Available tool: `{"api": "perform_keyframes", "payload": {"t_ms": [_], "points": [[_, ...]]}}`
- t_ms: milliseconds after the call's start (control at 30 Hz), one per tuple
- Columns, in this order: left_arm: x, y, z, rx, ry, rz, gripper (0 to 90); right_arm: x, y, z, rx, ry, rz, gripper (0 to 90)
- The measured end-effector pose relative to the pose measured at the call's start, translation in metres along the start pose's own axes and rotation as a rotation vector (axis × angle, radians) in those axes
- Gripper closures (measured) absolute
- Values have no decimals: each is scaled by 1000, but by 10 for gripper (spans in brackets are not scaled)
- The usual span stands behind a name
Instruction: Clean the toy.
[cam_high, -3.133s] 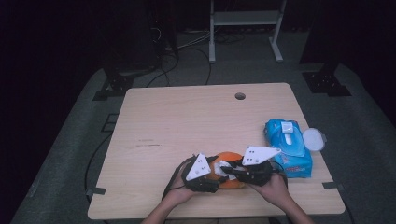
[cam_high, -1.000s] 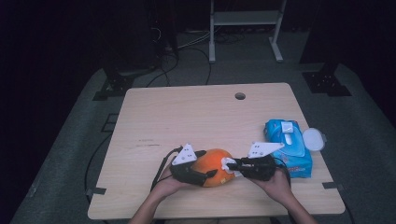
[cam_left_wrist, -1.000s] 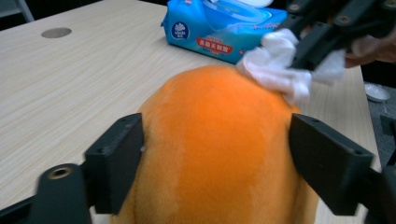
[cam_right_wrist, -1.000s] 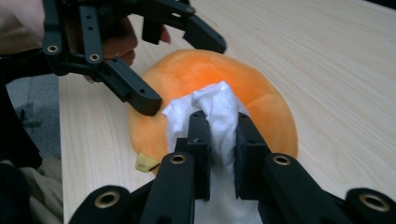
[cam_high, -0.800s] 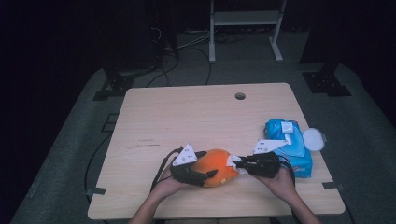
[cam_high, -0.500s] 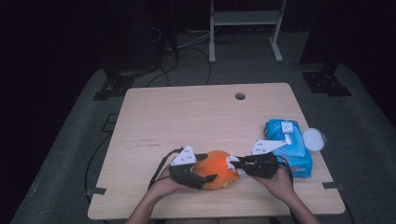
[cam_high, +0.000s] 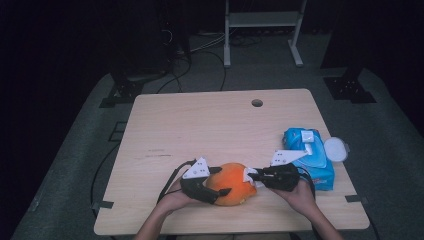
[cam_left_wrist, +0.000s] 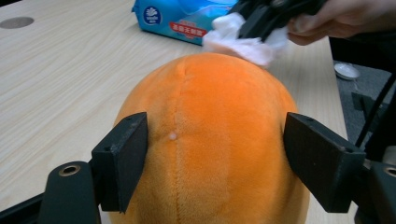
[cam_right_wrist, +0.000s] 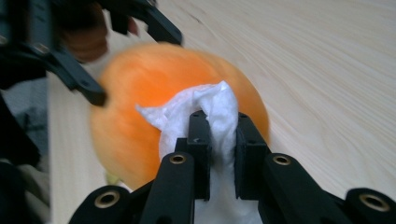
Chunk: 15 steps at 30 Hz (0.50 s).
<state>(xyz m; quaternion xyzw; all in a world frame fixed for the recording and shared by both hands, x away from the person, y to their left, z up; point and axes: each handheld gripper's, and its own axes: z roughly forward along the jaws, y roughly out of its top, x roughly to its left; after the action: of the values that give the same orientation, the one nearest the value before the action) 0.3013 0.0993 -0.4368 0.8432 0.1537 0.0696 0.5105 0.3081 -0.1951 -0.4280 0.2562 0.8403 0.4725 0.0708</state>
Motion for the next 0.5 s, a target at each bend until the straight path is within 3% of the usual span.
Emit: {"api": "perform_keyframes", "payload": {"t_ms": [67, 200, 300, 500], "points": [[0, 0, 1, 1, -3, -1, 236, -2, -1, -1, -3, 6, 15, 787], [-1, -1, 2, -3, -7, 9, 235, 9, 9, -4, -50, 22, -11, 787], [0, -2, 1, -6, -7, 9, 235, 11, 12, -2, -48, 21, -29, 787], [0, -2, 2, -14, -7, 11, 235, -4, 0, 2, -10, 3, 25, 787]]}}
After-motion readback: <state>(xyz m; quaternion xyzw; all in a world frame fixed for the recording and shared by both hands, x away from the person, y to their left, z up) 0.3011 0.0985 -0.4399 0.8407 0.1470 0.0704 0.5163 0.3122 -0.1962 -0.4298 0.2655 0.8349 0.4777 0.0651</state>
